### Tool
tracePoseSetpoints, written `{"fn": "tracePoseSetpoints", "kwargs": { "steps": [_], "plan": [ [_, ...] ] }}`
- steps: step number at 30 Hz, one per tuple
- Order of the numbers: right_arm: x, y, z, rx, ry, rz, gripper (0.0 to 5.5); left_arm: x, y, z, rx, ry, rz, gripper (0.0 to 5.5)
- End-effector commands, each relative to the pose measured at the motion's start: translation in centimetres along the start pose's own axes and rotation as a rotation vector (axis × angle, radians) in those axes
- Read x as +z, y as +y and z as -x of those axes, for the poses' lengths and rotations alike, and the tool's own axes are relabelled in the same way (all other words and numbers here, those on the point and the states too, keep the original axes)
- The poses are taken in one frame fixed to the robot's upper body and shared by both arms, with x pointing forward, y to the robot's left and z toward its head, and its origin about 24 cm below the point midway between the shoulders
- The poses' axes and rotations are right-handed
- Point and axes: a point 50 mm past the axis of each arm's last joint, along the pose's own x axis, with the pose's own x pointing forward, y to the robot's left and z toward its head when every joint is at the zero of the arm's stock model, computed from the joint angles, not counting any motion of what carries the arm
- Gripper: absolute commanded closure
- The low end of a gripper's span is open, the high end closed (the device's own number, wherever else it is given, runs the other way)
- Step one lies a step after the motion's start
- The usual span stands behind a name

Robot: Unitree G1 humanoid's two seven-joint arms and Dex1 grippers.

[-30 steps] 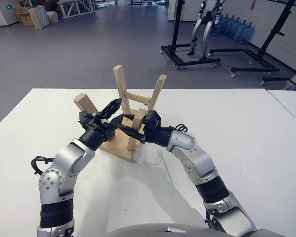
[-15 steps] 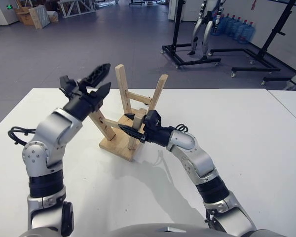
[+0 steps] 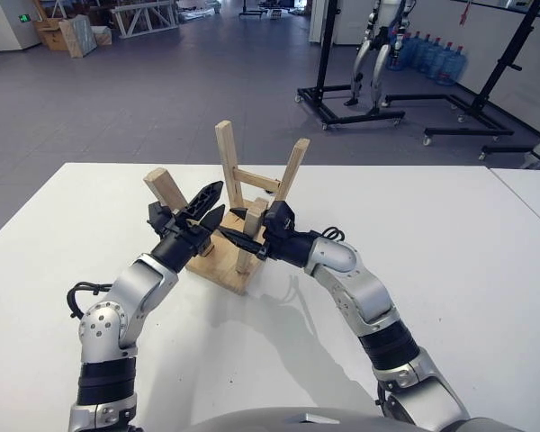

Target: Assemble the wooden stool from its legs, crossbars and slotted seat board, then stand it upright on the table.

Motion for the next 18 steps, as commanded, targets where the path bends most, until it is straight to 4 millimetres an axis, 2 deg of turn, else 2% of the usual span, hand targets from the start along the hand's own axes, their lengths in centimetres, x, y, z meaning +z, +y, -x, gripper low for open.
{"fn": "tracePoseSetpoints", "kwargs": {
  "steps": [1, 5, 7, 9, 10, 12, 18],
  "plan": [
    [-0.4, -0.2, 0.0, 0.005, 0.036, 0.005, 3.46, 2.1, -0.6, -0.5, 0.093, -0.026, -0.083, 1.38],
    [-0.5, -0.2, 0.0, 0.007, 0.038, 0.005, 3.46, 5.6, -7.4, -1.8, -0.051, -0.103, -0.211, 1.38],
    [-0.5, -0.1, 0.0, 0.009, 0.042, 0.005, 3.46, 6.4, -9.8, -2.0, -0.092, -0.125, -0.251, 1.38],
    [-0.5, -0.1, 0.0, 0.012, 0.047, 0.008, 3.46, 6.3, -11.1, -2.0, -0.106, -0.133, -0.26, 1.38],
    [-0.5, -0.1, 0.0, 0.013, 0.049, 0.01, 3.46, 6.1, -11.3, -2.1, -0.11, -0.13, -0.255, 1.38],
    [-0.6, -0.1, 0.0, 0.015, 0.059, 0.013, 3.46, 5.2, -10.4, -2.2, -0.08, -0.115, -0.237, 1.38],
    [-1.8, -0.1, 0.0, 0.015, 0.172, -0.024, 3.46, 1.7, -4.4, -1.0, 0.077, -0.06, -0.142, 1.38]
  ]
}}
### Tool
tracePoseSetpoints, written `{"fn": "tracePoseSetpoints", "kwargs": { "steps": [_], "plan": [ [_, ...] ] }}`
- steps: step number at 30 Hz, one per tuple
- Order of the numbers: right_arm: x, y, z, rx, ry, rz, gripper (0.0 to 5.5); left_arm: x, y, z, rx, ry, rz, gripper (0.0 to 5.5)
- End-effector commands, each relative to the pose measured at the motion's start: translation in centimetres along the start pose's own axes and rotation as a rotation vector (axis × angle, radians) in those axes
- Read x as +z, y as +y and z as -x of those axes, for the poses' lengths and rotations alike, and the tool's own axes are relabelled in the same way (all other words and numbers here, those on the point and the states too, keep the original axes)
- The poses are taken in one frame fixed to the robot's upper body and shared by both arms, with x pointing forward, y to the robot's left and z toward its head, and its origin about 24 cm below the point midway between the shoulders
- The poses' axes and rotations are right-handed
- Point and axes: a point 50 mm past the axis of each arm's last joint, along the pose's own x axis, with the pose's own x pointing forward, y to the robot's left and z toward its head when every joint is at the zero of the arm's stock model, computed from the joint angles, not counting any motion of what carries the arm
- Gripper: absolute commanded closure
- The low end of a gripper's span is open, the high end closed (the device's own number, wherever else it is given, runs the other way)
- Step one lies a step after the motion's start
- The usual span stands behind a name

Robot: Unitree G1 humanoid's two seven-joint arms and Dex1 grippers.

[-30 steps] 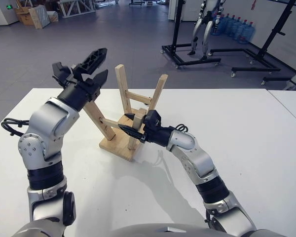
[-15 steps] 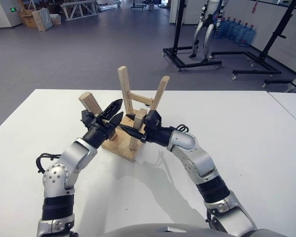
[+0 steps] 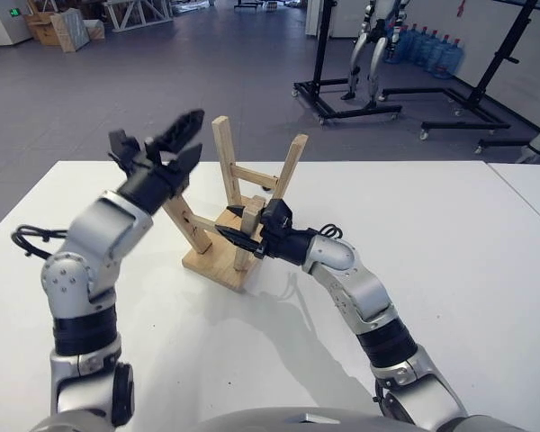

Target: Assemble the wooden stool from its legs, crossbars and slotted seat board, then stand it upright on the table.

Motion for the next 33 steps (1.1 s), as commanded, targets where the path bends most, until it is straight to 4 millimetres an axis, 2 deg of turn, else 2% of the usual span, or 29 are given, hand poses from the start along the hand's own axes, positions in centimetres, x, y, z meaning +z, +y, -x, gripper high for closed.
{"fn": "tracePoseSetpoints", "kwargs": {
  "steps": [1, 9, 12, 15, 19, 21, 22, 23, 25, 28, 29, 31, 33],
  "plan": [
    [-2.4, 0.0, 0.3, 0.007, 0.183, -0.059, 3.46, -2.8, 3.1, 1.1, 0.094, 0.042, 0.048, 1.38],
    [-5.3, 0.4, 2.1, -0.029, 0.292, -0.13, 3.46, -5.7, 5.7, 1.2, 0.137, 0.075, 0.129, 1.38],
    [-5.3, 0.5, 2.2, -0.04, 0.278, -0.147, 3.46, -5.4, 5.5, 0.9, 0.124, 0.066, 0.128, 1.38],
    [-5.1, 0.4, 2.2, -0.042, 0.264, -0.143, 3.46, -3.2, 3.6, 0.1, 0.073, 0.02, 0.081, 1.38],
    [-4.8, 0.3, 2.2, -0.041, 0.247, -0.136, 3.46, 1.0, -2.3, -1.3, -0.076, -0.067, -0.023, 1.38],
    [-4.7, 0.3, 2.3, -0.039, 0.244, -0.136, 3.46, 1.7, -4.2, -1.7, -0.119, -0.083, -0.027, 1.38],
    [-4.7, 0.3, 2.3, -0.038, 0.243, -0.136, 3.46, 1.3, -4.3, -1.9, -0.126, -0.073, -0.009, 1.38],
    [-4.8, 0.4, 2.3, -0.037, 0.243, -0.136, 3.46, 0.8, -4.0, -2.0, -0.12, -0.061, 0.013, 1.38],
    [-4.8, 0.4, 2.2, -0.035, 0.243, -0.135, 3.46, -1.4, -1.1, -1.6, -0.059, -0.014, 0.099, 1.38],
    [-4.8, 0.4, 2.2, -0.036, 0.244, -0.134, 3.46, -5.6, 6.2, 0.5, 0.149, 0.069, 0.205, 1.38],
    [-4.8, 0.4, 2.3, -0.036, 0.247, -0.132, 3.46, -6.9, 8.1, 1.2, 0.207, 0.104, 0.207, 1.38],
    [-4.9, 0.4, 2.3, -0.033, 0.252, -0.128, 3.46, -8.3, 9.8, 1.8, 0.248, 0.146, 0.189, 1.38],
    [-4.9, 0.4, 2.3, -0.031, 0.256, -0.124, 3.46, -8.4, 9.3, 1.2, 0.209, 0.147, 0.172, 1.38]
  ]
}}
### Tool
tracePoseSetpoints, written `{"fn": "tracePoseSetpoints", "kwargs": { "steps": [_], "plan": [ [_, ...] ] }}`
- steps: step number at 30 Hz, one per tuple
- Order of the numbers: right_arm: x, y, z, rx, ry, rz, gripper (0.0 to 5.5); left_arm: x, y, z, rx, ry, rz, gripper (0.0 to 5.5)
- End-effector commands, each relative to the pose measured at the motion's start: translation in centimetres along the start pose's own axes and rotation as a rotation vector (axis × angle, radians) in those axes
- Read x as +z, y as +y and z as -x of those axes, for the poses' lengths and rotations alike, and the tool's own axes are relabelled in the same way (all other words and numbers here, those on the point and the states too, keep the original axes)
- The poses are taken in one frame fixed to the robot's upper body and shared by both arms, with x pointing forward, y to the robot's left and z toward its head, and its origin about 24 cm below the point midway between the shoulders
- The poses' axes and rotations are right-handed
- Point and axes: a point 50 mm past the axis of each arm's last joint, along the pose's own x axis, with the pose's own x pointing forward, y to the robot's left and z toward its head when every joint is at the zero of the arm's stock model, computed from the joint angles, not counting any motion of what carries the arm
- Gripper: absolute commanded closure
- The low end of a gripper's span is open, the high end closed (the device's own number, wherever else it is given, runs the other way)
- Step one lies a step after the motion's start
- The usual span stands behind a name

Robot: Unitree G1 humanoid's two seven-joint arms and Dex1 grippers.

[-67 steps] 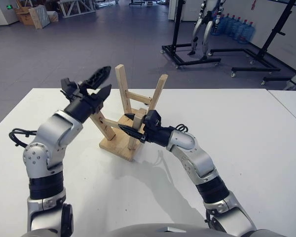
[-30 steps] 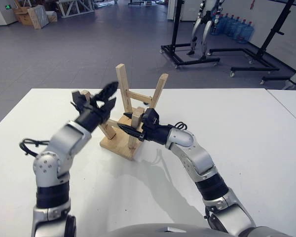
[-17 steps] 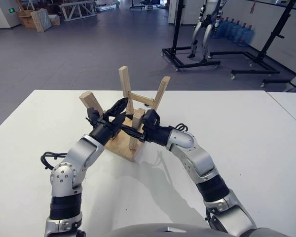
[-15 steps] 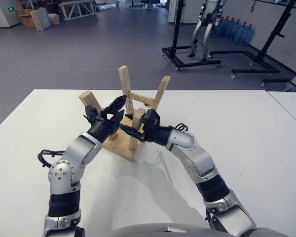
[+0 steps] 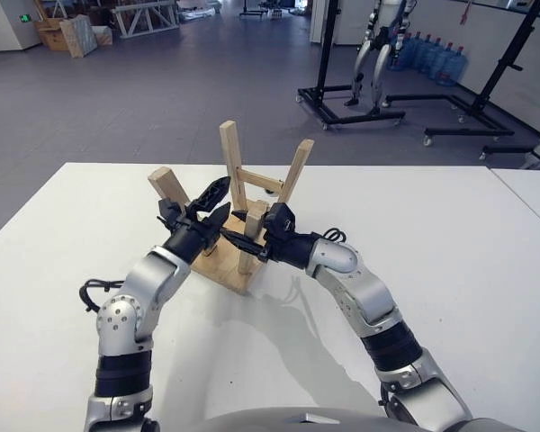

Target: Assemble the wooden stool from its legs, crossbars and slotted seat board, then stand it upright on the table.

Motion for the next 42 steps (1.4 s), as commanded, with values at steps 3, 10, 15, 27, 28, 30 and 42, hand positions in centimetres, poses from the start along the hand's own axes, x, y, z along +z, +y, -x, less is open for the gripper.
{"fn": "tracePoseSetpoints", "kwargs": {
  "steps": [3, 10, 15, 27, 28, 30, 42],
  "plan": [
    [-4.0, 0.2, 1.4, -0.013, 0.204, -0.081, 3.46, -0.9, 1.7, -0.4, 0.108, 0.046, -0.033, 1.38],
    [-3.9, 0.2, 1.4, -0.016, 0.188, -0.097, 3.46, 1.5, -6.5, -1.6, -0.127, 0.0, -0.152, 1.38],
    [-4.0, 0.2, 1.4, -0.015, 0.182, -0.104, 3.46, 0.8, -13.3, -2.0, -0.296, 0.032, -0.245, 1.38],
    [-3.9, -0.1, 1.3, -0.027, 0.164, -0.119, 2.1, 2.9, -14.3, -2.1, -0.249, -0.005, -0.364, 0.26],
    [-3.8, -0.1, 1.3, -0.029, 0.159, -0.122, 1.89, 3.0, -14.2, -2.1, -0.244, -0.011, -0.368, 0.12],
    [-3.8, -0.1, 1.5, -0.02, 0.157, -0.129, 1.53, 3.8, -14.6, -1.9, -0.251, -0.037, -0.372, 0.1],
    [-1.2, -7.9, 13.2, -0.295, 0.355, 0.077, 1.31, 18.3, -21.5, 6.6, -0.106, -0.489, -0.835, 0.1]
  ]
}}
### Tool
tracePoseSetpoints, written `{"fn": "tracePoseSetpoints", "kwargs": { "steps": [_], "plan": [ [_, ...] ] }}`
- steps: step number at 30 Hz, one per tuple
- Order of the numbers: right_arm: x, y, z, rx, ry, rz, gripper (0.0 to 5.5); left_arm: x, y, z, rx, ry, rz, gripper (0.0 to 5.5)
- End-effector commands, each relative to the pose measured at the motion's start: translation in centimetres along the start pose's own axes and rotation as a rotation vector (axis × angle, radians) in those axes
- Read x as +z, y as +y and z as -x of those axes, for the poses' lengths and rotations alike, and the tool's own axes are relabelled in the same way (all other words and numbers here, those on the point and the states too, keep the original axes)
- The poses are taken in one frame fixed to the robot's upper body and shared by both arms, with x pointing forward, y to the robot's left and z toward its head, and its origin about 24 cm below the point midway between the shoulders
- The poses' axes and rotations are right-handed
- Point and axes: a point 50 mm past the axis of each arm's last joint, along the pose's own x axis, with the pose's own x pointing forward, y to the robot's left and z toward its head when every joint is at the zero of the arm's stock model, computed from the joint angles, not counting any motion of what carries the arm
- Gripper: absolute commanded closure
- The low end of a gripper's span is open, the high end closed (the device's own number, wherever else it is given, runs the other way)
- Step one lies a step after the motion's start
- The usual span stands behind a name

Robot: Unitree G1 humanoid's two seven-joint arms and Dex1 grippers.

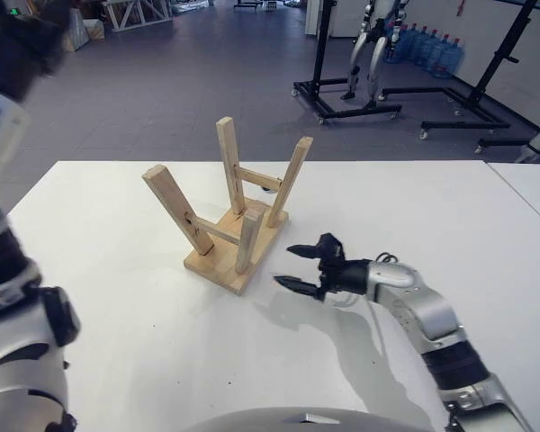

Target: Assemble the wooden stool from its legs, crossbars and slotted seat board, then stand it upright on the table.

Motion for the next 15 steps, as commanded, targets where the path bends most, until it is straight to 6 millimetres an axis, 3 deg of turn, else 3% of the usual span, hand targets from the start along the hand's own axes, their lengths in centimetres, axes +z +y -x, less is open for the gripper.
{"fn": "tracePoseSetpoints", "kwargs": {
  "steps": [1, 4, 6, 11, 15],
  "plan": [
    [1.8, -3.9, 2.3, -0.301, 0.023, 0.226, 1.31, 0.9, 3.1, 2.1, 0.16, 0.127, -0.226, 0.1],
    [3.0, -4.5, 0.8, -0.404, -0.03, 0.273, 1.31, -2.3, 7.6, 5.2, 0.32, 0.356, -0.356, 0.1],
    [2.9, -4.5, -1.2, -0.45, -0.047, 0.265, 1.31, -4.0, 9.4, 6.6, 0.367, 0.403, -0.345, 0.1],
    [2.0, -3.9, -6.7, -0.519, -0.038, 0.043, 1.31, -7.6, 11.8, 9.0, 0.424, 0.483, -0.323, 0.1],
    [1.4, -0.1, -8.1, -0.303, -0.035, 0.119, 1.31, -9.4, 12.5, 9.8, 0.433, 0.524, -0.322, 0.1]
  ]
}}
